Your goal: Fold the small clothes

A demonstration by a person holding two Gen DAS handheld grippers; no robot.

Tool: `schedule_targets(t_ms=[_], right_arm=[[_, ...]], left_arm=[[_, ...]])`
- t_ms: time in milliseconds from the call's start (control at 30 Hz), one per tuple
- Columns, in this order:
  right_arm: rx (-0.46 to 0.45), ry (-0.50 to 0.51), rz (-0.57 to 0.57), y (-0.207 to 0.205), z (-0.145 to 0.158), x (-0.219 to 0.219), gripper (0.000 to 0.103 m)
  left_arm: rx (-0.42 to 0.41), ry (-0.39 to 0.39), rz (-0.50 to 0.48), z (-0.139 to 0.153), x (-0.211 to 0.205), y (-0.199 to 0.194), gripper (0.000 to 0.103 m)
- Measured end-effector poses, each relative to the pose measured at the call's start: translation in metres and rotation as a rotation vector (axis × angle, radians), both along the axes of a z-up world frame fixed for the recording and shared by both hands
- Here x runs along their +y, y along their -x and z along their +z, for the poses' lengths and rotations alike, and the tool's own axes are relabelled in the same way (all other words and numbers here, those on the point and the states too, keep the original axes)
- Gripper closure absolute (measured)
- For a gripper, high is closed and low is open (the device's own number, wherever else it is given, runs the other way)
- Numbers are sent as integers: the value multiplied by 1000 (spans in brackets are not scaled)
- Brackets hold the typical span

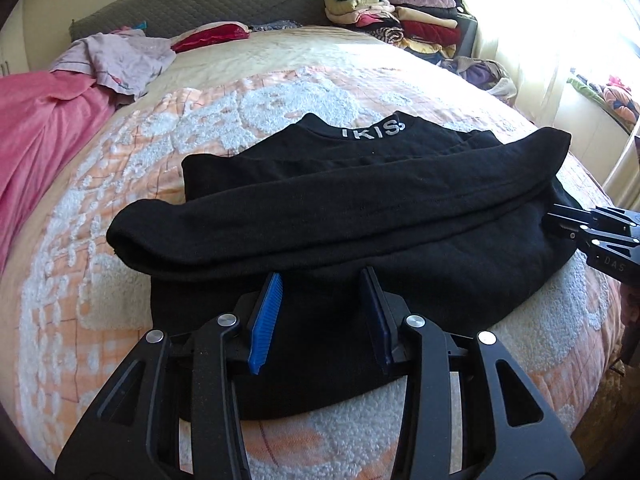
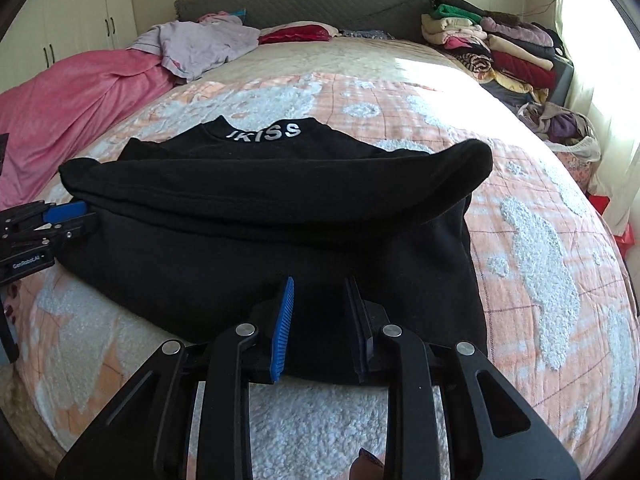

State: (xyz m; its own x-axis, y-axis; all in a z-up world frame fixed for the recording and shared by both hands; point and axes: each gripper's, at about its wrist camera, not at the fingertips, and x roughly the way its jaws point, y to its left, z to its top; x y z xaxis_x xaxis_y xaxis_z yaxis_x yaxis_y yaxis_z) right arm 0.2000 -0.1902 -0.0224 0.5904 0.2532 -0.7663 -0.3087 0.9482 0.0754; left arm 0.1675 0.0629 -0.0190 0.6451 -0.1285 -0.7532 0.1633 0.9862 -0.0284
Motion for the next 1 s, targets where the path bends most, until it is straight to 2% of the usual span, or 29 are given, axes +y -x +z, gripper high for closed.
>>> schedule_targets(t_ms=[200, 467, 767, 900, 1000], right_arm=[[9, -15, -11, -26, -5, -1, 81], [16, -67, -28, -58, 3, -4, 81], [-23, -91, -111, -93, 20, -21, 78], [-40, -82, -168, -98, 24, -38, 78], [-37, -54, -208, -104, 21, -48, 66]], left_arm=[[-1, -16, -15, -2, -2, -24, 71], [18, 41, -20, -6, 10, -60, 69], [-47, 135, 83, 24, 51, -79, 69], [-45, 152, 151, 29, 73, -80, 65], [-18, 170, 194, 20, 90, -83, 65]])
